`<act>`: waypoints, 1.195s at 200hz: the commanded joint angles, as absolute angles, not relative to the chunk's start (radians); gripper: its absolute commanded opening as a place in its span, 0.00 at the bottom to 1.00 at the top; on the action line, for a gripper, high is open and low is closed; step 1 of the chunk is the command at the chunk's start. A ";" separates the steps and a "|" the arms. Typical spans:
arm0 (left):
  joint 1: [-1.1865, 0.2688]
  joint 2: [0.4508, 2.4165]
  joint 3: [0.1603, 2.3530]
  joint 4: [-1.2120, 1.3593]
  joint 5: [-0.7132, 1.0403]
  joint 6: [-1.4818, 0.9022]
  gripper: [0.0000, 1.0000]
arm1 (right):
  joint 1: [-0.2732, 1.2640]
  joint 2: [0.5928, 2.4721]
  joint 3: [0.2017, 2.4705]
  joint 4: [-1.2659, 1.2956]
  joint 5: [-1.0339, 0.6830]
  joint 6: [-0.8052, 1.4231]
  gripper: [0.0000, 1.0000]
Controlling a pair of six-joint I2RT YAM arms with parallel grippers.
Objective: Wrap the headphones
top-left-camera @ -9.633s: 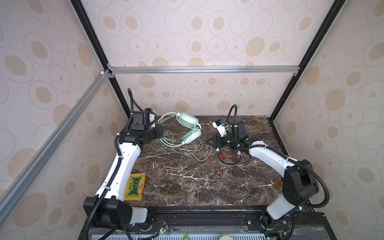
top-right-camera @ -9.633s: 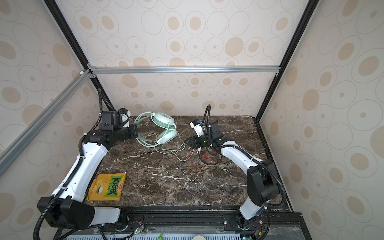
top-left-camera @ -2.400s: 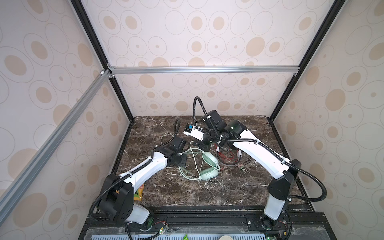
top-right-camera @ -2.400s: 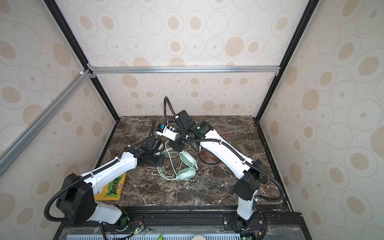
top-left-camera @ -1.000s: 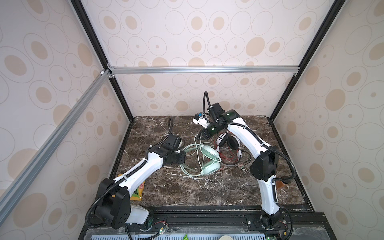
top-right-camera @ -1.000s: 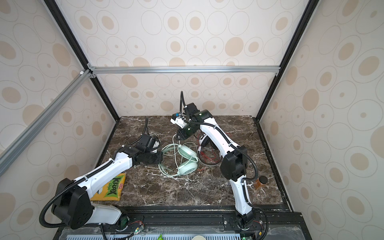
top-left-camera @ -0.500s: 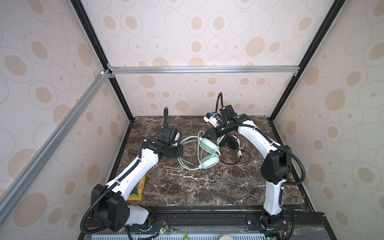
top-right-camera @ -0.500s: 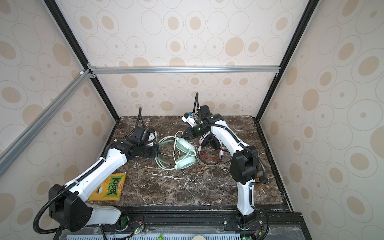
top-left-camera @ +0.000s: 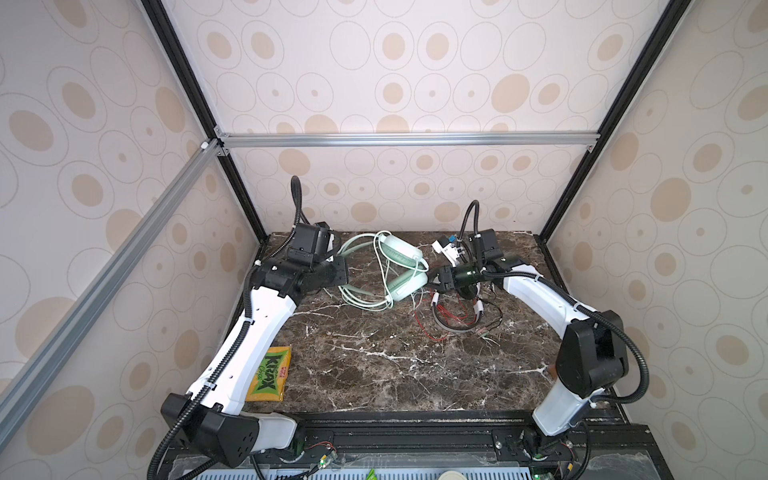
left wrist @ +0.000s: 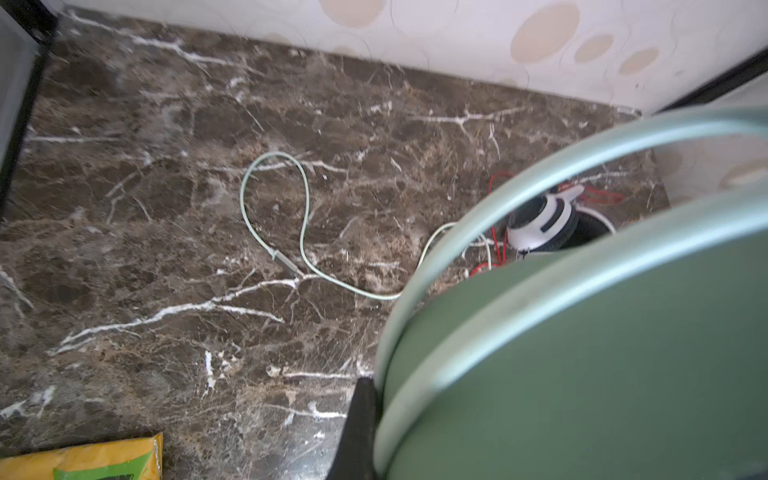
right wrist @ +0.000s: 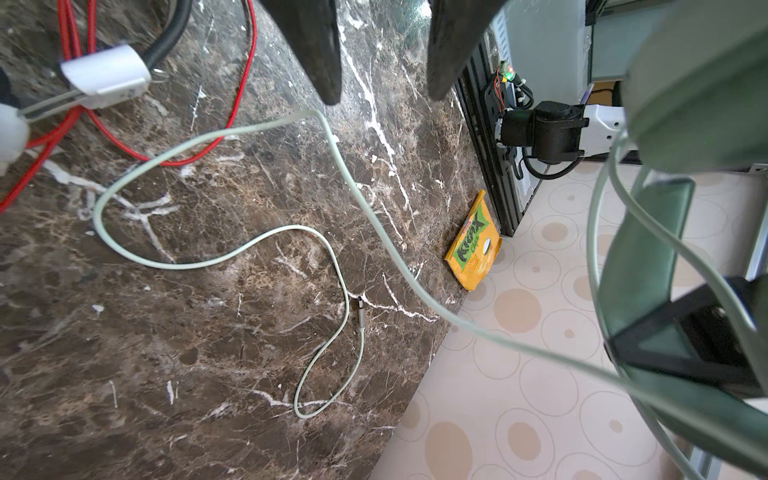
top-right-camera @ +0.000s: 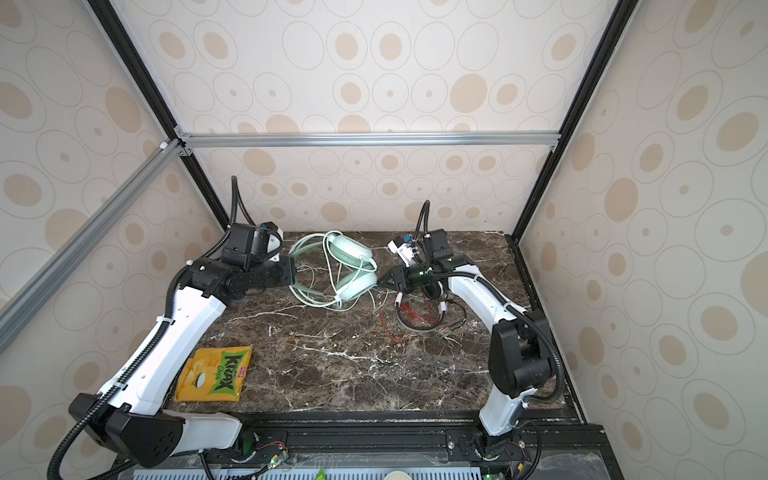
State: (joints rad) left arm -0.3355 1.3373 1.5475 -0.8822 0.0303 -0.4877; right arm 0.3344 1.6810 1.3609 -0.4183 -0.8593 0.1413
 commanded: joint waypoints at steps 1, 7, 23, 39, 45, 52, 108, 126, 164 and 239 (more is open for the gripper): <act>-0.331 1.325 1.669 -0.877 -0.047 -0.604 0.00 | 0.340 1.639 1.299 -0.334 -0.802 0.150 0.38; -0.331 1.335 1.692 -0.883 -0.049 -0.614 0.00 | 0.342 1.636 1.286 -0.325 -0.798 0.149 0.38; -0.329 1.366 1.746 -0.884 -0.056 -0.657 0.00 | 0.353 1.635 1.266 -0.310 -0.777 0.139 0.39; -0.321 1.396 1.791 -0.871 -0.050 -0.694 0.00 | 0.369 1.637 1.251 -0.292 -0.746 0.119 0.41; -0.318 1.405 1.807 -0.864 -0.043 -0.711 0.00 | 0.375 1.635 1.244 -0.282 -0.727 0.111 0.43; -0.313 1.416 1.819 -0.850 -0.029 -0.723 0.00 | 0.382 1.632 1.235 -0.265 -0.692 0.096 0.45; -0.289 1.446 1.904 -0.759 0.013 -0.772 0.00 | 0.394 1.696 1.221 -0.026 -0.600 0.147 0.63; -0.282 1.460 1.946 -0.753 0.008 -0.772 0.00 | 0.394 1.805 1.316 -0.012 -0.637 0.227 0.63; -0.261 1.479 2.006 -0.747 0.006 -0.768 0.00 | 0.397 2.045 1.502 0.103 -0.755 0.422 0.63; -0.213 1.474 2.045 -0.761 0.024 -0.765 0.00 | 0.479 2.346 1.773 0.283 -0.822 0.641 0.62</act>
State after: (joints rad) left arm -0.2264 1.4891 1.9854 -0.8261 0.0029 -0.7223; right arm 0.4366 2.3066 1.6966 0.1921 -0.7891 0.5510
